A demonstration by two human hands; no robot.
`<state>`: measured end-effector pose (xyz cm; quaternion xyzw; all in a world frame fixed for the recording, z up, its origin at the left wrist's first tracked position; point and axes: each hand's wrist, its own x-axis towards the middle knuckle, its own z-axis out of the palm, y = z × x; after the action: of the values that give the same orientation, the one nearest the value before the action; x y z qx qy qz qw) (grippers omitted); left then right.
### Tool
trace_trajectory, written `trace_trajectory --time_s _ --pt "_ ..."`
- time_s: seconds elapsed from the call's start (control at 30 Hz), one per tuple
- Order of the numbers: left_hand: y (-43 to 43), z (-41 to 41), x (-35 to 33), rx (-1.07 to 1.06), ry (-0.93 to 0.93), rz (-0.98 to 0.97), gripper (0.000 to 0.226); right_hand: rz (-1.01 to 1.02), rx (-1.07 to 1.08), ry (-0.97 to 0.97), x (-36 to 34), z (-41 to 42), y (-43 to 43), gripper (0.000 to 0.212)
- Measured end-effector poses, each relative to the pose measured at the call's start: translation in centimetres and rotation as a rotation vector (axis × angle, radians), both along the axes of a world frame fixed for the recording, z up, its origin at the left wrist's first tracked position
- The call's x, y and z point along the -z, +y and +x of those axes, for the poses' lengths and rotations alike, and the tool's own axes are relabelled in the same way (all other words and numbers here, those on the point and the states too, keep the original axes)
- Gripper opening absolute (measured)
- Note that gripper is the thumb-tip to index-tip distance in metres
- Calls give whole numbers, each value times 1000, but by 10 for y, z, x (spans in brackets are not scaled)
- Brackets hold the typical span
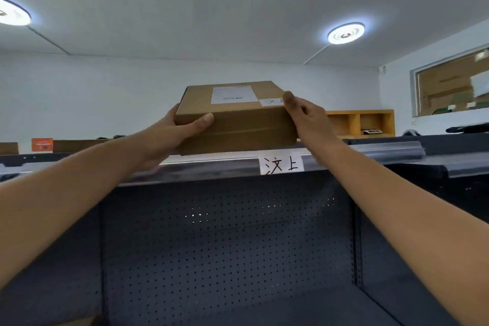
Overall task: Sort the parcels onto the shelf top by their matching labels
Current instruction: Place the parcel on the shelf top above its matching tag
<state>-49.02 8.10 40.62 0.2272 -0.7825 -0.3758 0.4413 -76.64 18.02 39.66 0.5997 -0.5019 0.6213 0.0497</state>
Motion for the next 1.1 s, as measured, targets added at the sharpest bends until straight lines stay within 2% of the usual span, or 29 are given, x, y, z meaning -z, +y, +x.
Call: trace_trajectory --time_s 0.2,0.23,0.33,0.37,0.43,0.5,0.57,0.63,0.7,0.8,0.9,0.97,1.1 --pt "-33 -31 -20 -162 -86 39 66 236 -2 -80 -20 -30 -36 61" --pt "-38 -35 -22 -166 -93 54 64 288 -29 -88 -22 -35 -39 67" --pt "-49 -38 -25 -111 -116 175 65 395 -89 -88 -24 -49 -48 110" --pt "-49 -38 -25 -77 -138 216 66 407 -85 -80 -24 -51 -49 117" --pt "-52 -38 -25 -57 -203 243 68 433 -76 -71 -23 -50 -52 105" --pt "-57 -36 -25 -68 -277 238 81 453 -72 -72 -24 -54 -58 81" --pt "-57 -36 -26 -85 -355 217 93 482 -84 -71 -25 -60 -62 69" --pt "-55 -39 -26 -100 -395 197 94 495 -95 -75 -23 -65 -63 68" --pt "-52 -42 -25 -115 -390 200 85 511 -95 -65 -21 -65 -60 73" --pt "-54 -44 -27 -147 -394 207 94 514 -92 -24 -21 -62 -53 80" --pt "-50 -46 -29 -191 -374 197 72 487 -42 38 -23 -60 -48 82" --pt "-46 -46 -27 -229 -336 191 66 485 -19 40 -24 -59 -49 78" --pt "-43 -41 -24 -313 -237 168 60 470 95 84 -25 -55 -50 54"
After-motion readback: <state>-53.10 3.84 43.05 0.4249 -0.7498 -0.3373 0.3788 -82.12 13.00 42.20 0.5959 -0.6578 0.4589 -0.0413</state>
